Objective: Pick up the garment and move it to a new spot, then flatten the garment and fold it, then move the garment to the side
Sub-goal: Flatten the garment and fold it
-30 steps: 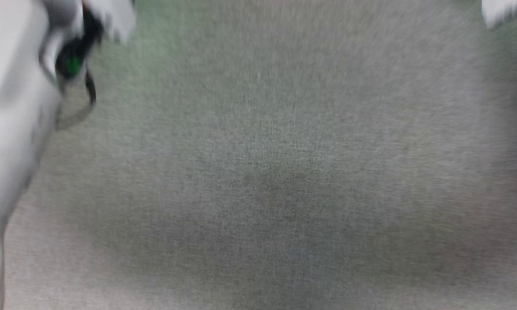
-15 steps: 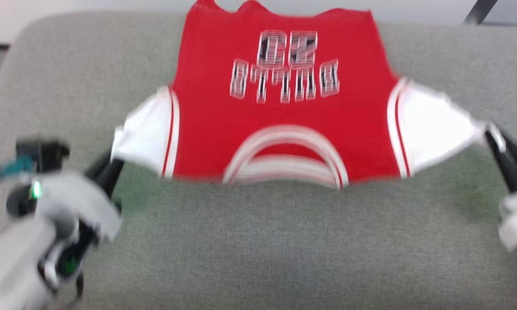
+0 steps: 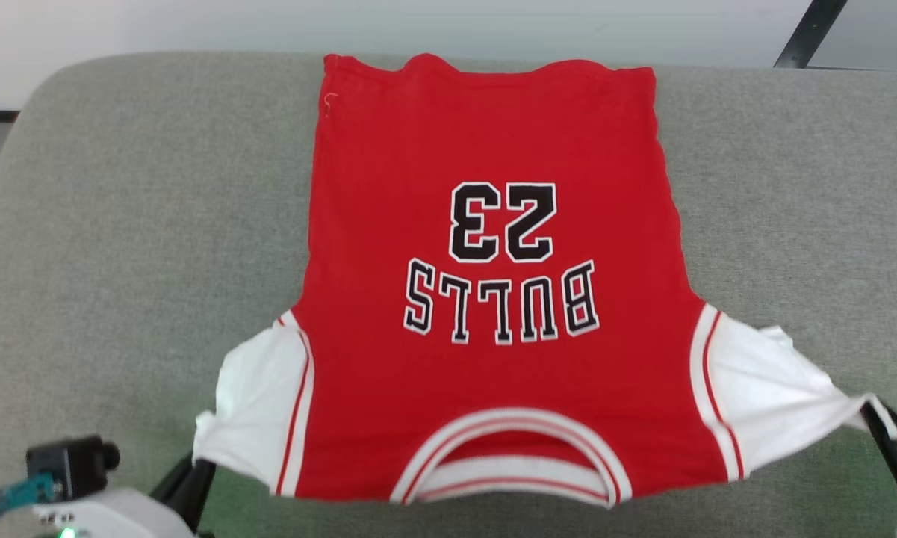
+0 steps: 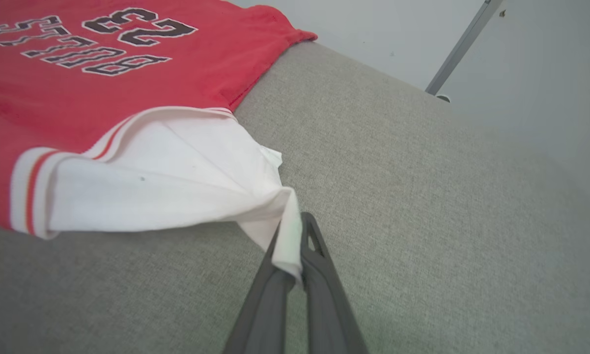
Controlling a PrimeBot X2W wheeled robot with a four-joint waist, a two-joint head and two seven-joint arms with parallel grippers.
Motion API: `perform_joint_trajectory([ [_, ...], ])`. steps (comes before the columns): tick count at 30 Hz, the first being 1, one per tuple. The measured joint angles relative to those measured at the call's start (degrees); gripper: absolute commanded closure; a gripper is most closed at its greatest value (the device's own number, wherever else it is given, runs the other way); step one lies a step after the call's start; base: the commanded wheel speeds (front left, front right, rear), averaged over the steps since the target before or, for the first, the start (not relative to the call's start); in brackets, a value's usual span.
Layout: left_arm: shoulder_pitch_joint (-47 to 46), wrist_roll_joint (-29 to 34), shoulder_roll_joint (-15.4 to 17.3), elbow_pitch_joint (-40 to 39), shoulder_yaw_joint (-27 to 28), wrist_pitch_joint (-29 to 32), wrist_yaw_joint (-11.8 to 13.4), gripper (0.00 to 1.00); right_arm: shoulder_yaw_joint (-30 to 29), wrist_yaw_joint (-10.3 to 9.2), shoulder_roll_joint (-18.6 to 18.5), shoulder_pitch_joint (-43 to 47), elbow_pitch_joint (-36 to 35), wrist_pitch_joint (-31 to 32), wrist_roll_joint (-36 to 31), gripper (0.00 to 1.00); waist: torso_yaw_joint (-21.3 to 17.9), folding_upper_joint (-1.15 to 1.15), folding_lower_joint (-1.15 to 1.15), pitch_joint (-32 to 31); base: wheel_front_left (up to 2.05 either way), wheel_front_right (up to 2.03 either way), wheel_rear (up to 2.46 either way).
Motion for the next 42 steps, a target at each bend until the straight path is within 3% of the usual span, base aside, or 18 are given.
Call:
perform_joint_trajectory([
  [5,4.1,-0.4,-0.8,-2.2,2.0,-0.3,1.0,1.00,-1.9,0.00,1.3,4.1,-2.9,3.4,1.1,1.00,0.4,0.00,0.00,0.5,0.00,0.00,0.00],
  [12,4.4,1.5,-4.1,-0.6,2.0,-0.3,0.7,1.00,-2.3,0.00,4.7,4.1,-1.5,10.6,4.8,1.00,1.0,0.00,0.00,1.3,0.00,0.00,0.00],
  [13,4.2,1.5,-4.6,-0.2,1.8,-0.3,0.3,1.00,-2.1,-0.01,5.4,3.9,-0.9,12.2,5.6,0.78,1.1,0.00,0.00,1.4,0.00,0.00,0.00],
  [14,4.0,1.5,-5.2,0.4,1.7,-0.3,-0.1,1.00,-1.6,-0.01,5.7,3.4,-0.6,13.7,5.9,0.12,1.1,0.00,0.00,1.6,0.00,0.00,0.00],
  [15,3.7,1.5,-5.7,0.8,1.5,-0.3,-0.4,1.00,-2.0,-0.01,6.5,2.4,-0.2,15.2,6.6,0.00,1.1,0.00,0.00,1.7,0.00,0.00,0.00],
  [23,1.5,2.3,-7.7,3.6,0.7,0.1,-1.8,1.00,-2.2,-0.02,5.4,-0.5,-3.0,24.2,11.0,0.00,0.9,0.00,0.00,2.4,0.00,0.00,0.00],
  [30,0.5,3.0,-8.8,4.6,0.6,0.1,-2.3,1.00,-5.3,-0.02,5.2,-2.4,-10.7,25.9,11.7,0.00,0.9,0.00,0.00,3.2,0.00,0.00,0.00],
  [36,-2.0,4.4,-10.1,4.9,-0.1,0.5,-3.1,1.00,-4.6,-0.02,4.8,-15.1,-11.6,24.0,8.2,0.00,1.7,0.00,0.00,4.5,0.00,0.00,0.00],
  [42,-6.1,6.7,-12.6,5.8,-1.5,1.3,-4.5,1.00,0.1,-0.02,4.3,-32.9,-1.9,22.8,5.8,0.00,3.7,0.00,0.00,6.3,0.00,0.00,0.00],
])
